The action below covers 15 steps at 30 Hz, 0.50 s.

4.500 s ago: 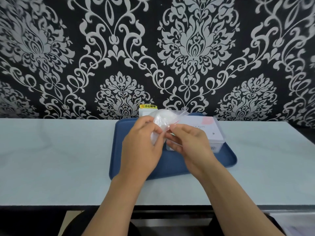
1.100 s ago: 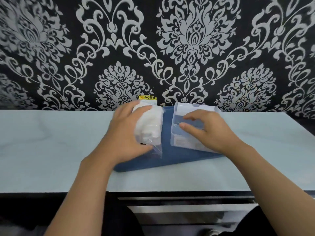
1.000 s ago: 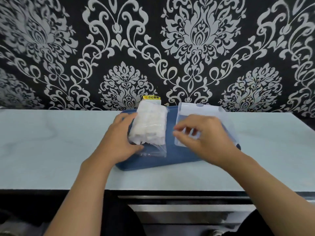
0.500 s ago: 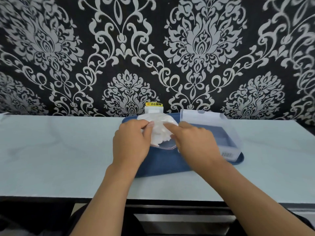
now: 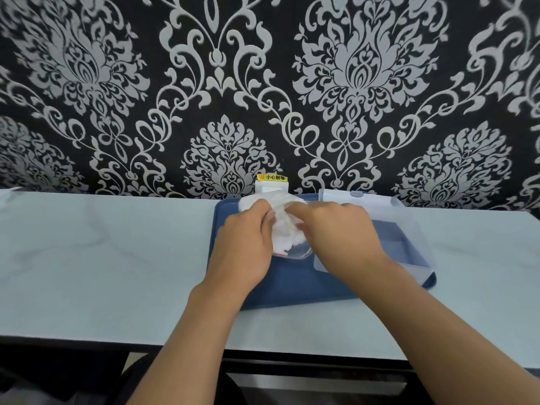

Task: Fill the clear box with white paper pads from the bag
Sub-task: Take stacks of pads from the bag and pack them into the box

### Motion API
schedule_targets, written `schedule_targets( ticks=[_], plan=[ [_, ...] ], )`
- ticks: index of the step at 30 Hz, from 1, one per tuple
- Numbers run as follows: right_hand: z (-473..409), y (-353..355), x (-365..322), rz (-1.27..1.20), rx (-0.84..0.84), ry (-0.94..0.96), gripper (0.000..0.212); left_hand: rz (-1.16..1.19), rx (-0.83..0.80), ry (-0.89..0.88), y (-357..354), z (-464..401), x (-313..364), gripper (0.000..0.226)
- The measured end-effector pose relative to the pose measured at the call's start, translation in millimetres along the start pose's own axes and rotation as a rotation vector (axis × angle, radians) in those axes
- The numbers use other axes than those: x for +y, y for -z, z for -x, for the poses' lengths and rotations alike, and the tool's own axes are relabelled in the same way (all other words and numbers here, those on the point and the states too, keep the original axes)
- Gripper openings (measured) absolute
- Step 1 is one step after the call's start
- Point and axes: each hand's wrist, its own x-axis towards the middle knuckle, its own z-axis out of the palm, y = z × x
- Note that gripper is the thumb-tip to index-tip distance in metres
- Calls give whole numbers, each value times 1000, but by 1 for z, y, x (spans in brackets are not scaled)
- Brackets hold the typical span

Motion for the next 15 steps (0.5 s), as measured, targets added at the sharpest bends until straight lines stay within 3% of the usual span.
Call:
schedule_targets(
  ticks=[3,7,15],
  plan=[
    [-3,7,-2,40,37,32,46,-63,-29,-14,2,1,3,20],
    [-2,14,-9,120,-82,26,71,-84,-39,8,4,-2,1,21],
    [-6,1,-13,58,-63,-18,26,-68,30,116,-3,0,5,22]
  ],
)
